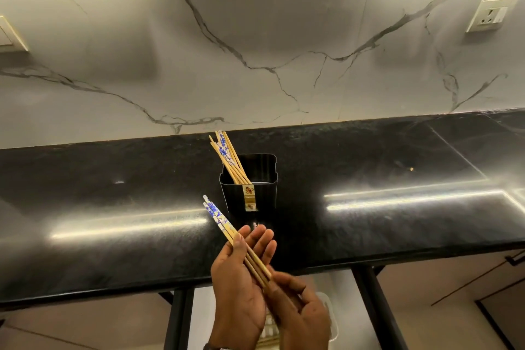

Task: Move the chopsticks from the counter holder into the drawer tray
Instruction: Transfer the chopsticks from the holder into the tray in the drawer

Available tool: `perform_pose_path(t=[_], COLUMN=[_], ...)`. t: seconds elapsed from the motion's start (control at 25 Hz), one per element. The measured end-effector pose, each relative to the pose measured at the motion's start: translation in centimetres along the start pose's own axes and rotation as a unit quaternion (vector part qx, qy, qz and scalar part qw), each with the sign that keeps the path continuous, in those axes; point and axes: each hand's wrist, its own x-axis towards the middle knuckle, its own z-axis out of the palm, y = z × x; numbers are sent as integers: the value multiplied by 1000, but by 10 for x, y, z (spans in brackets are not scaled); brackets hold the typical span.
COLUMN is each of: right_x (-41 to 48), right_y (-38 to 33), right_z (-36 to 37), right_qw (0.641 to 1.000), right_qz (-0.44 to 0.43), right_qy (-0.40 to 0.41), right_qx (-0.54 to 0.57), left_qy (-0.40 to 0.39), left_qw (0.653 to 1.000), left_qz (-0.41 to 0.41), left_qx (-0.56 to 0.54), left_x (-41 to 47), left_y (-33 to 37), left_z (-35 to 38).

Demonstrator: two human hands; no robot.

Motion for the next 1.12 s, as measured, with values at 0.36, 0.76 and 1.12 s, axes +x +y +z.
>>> perform_pose_path(t=[0.36, 0.76, 1.12], right_x=[35, 81, 122], right_y=[-12, 13, 70], right_z=[-22, -62, -73], right_qw=[985, 957, 919], right_qz=[-125, 82, 387], right_qy=[-17, -131, 76], right_qx=[-116, -246, 21], left_qy=[-150, -173, -142], left_qw=[885, 787, 740], left_qz=[-71, -271, -297], left_qx=[435, 527, 587], left_x=[10, 13, 48], left_y=[-26, -44, -39], left_z=[-68, -77, -120])
